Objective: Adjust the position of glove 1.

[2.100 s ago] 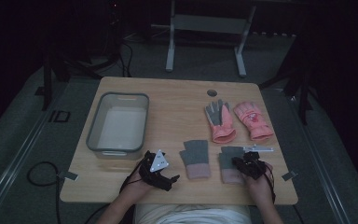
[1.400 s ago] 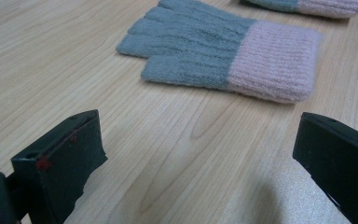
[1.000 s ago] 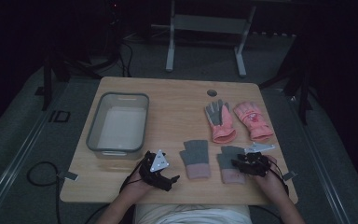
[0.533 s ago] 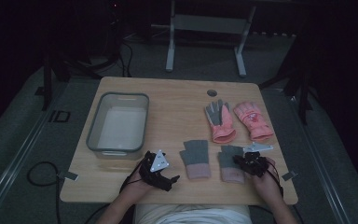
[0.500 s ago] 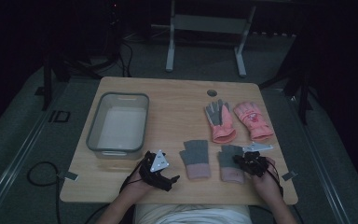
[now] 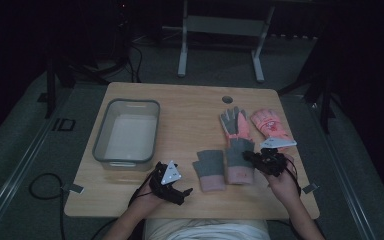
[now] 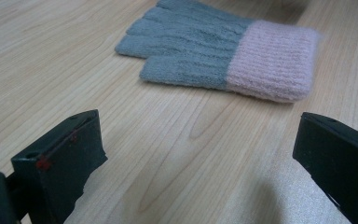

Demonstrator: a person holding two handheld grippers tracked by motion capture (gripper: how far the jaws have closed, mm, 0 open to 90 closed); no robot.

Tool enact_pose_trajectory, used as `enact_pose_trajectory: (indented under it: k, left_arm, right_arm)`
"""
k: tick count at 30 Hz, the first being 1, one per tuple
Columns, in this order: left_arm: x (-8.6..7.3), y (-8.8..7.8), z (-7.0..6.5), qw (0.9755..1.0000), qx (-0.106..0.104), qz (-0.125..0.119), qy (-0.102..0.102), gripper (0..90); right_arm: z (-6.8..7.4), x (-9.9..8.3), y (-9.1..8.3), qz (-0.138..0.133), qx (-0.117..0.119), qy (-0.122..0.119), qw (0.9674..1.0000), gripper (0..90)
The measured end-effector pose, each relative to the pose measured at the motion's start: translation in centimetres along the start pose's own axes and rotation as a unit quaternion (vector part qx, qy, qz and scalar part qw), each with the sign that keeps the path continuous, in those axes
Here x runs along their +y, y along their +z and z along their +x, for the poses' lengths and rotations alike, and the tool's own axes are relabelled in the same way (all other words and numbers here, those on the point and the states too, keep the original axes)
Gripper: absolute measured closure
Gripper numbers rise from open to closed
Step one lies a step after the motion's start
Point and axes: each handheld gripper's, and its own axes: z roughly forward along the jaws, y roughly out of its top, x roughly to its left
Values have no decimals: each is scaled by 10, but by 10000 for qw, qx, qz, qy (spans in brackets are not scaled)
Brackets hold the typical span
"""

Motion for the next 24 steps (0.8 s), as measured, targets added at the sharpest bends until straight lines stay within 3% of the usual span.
enact_pose_trajectory:
  k: [14,20,24]
  left_arm:
    - [0,0,1,10000,-25,-8,-24,13]
    - [0,0,0,10000,-16,-7,4,13]
    - [0,0,0,10000,-9,-10,-5,13]
  right_arm:
    - [41,23,37,-20,752,-180,9970,858]
    - [50,21,60,258,910,-277,9951,858]
    - [48,16,70,423,931,-264,9944,857]
